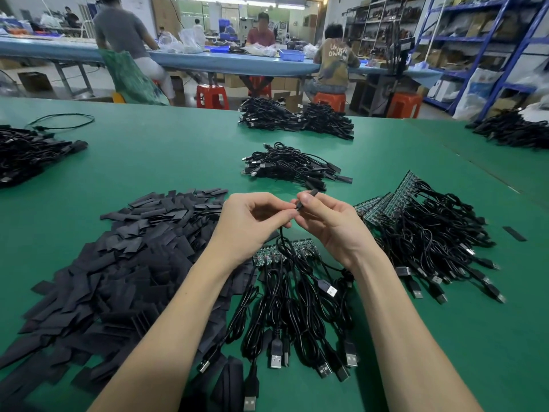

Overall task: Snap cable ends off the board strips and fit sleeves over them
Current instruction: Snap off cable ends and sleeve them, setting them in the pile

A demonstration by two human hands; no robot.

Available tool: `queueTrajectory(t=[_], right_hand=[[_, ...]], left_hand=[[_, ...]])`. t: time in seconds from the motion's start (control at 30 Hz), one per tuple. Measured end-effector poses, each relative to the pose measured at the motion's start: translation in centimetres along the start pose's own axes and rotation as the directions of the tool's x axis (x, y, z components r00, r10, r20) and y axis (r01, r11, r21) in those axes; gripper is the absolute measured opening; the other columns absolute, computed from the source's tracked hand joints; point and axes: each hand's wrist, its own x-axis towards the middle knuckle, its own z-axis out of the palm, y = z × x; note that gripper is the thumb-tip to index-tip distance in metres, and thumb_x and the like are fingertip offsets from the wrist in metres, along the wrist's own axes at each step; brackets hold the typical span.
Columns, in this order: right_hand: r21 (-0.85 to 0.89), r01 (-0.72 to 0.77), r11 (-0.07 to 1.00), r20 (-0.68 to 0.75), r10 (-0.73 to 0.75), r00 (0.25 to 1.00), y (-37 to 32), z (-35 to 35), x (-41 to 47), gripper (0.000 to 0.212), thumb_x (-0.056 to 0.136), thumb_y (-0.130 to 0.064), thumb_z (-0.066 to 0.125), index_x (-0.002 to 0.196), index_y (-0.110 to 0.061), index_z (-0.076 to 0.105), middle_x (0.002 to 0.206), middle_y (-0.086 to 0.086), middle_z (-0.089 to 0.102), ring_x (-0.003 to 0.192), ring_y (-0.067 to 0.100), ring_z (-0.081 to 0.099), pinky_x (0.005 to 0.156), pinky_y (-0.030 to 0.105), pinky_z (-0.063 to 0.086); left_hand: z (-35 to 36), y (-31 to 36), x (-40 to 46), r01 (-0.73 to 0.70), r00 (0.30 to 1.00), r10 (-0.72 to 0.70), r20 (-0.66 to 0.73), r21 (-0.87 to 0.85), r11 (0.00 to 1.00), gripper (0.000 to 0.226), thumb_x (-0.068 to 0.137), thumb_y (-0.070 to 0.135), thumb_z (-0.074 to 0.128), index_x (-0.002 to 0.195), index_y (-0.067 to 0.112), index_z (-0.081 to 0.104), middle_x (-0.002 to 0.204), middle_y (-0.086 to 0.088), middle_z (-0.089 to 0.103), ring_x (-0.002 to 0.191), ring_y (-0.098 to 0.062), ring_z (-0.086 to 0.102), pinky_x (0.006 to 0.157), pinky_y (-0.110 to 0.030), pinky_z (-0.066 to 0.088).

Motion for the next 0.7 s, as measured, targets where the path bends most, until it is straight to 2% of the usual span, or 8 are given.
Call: queueTrajectory(t=[0.17, 0.37, 0.47, 0.53, 0.6, 0.7], right_hand=[[0.01, 0.009, 1.0, 0.025, -0.009, 1.0, 0.2, 0.3, -0.1, 0.013, 0.082, -0.016, 0.073, 0.091, -0.007, 0.074, 0.091, 0.008, 0.076, 0.079, 0.012, 0.071, 0.074, 0.019, 0.057], [-0.048, 0.039, 0.998, 0.066, -0.036, 0.997, 0.4, 0.4, 0.0, 0.015, 0.081, -0.021, 0.075, 0.091, -0.009, 0.074, 0.094, 0.009, 0.075, 0.081, 0.014, 0.069, 0.078, 0.021, 0.057], [-0.083, 0.109, 0.991, 0.031, -0.107, 0.994, 0.6, 0.7, -0.1, 0.025, 0.082, -0.02, 0.076, 0.106, -0.012, 0.071, 0.095, 0.011, 0.077, 0.081, 0.016, 0.071, 0.077, 0.024, 0.057], [-0.099, 0.194, 0.976, -0.022, -0.197, 0.98, 0.9, 0.8, 0.0, 0.031, 0.086, -0.013, 0.075, 0.116, -0.019, 0.068, 0.098, 0.016, 0.077, 0.088, 0.022, 0.074, 0.077, 0.028, 0.058], [-0.112, 0.253, 0.961, -0.052, -0.26, 0.964, 1.0, 1.0, 0.1, 0.029, 0.089, -0.008, 0.074, 0.115, -0.021, 0.07, 0.098, 0.018, 0.077, 0.092, 0.023, 0.074, 0.077, 0.03, 0.059], [-0.101, 0.261, 0.96, -0.061, -0.268, 0.961, 1.1, 1.4, 0.1, 0.025, 0.085, -0.011, 0.078, 0.107, -0.023, 0.076, 0.097, 0.018, 0.077, 0.091, 0.023, 0.073, 0.075, 0.029, 0.059]], left_hand=[[0.2, 0.3, 0.0, -0.033, 0.999, 0.032, -0.012, -0.089, 0.995, 0.011, 0.081, 0.013, 0.082, 0.085, 0.023, 0.077, 0.077, -0.004, 0.077, 0.069, -0.019, 0.073, 0.071, -0.025, 0.057], [0.3, 0.2, 0.0, -0.025, 0.999, 0.021, -0.03, -0.131, 0.991, 0.014, 0.078, 0.017, 0.083, 0.08, 0.024, 0.072, 0.075, -0.006, 0.076, 0.069, -0.022, 0.074, 0.071, -0.026, 0.058], [0.6, -0.1, 0.0, -0.002, 0.998, -0.005, -0.062, -0.11, 0.994, 0.016, 0.08, 0.008, 0.083, 0.081, 0.019, 0.072, 0.074, -0.006, 0.076, 0.069, -0.022, 0.074, 0.07, -0.025, 0.058], [0.7, -0.2, 0.0, 0.022, 0.996, -0.032, -0.08, -0.115, 0.993, 0.017, 0.08, 0.004, 0.082, 0.083, 0.016, 0.071, 0.077, -0.006, 0.076, 0.07, -0.021, 0.075, 0.071, -0.024, 0.057], [0.8, -0.3, 0.0, 0.04, 0.995, -0.05, -0.085, -0.121, 0.992, 0.018, 0.08, 0.002, 0.082, 0.085, 0.014, 0.071, 0.08, -0.006, 0.076, 0.071, -0.021, 0.075, 0.073, -0.025, 0.059], [0.8, -0.4, 0.1, 0.057, 0.993, -0.068, -0.101, -0.106, 0.993, 0.017, 0.08, 0.004, 0.082, 0.083, 0.017, 0.071, 0.079, -0.007, 0.076, 0.073, -0.021, 0.075, 0.074, -0.029, 0.061]])
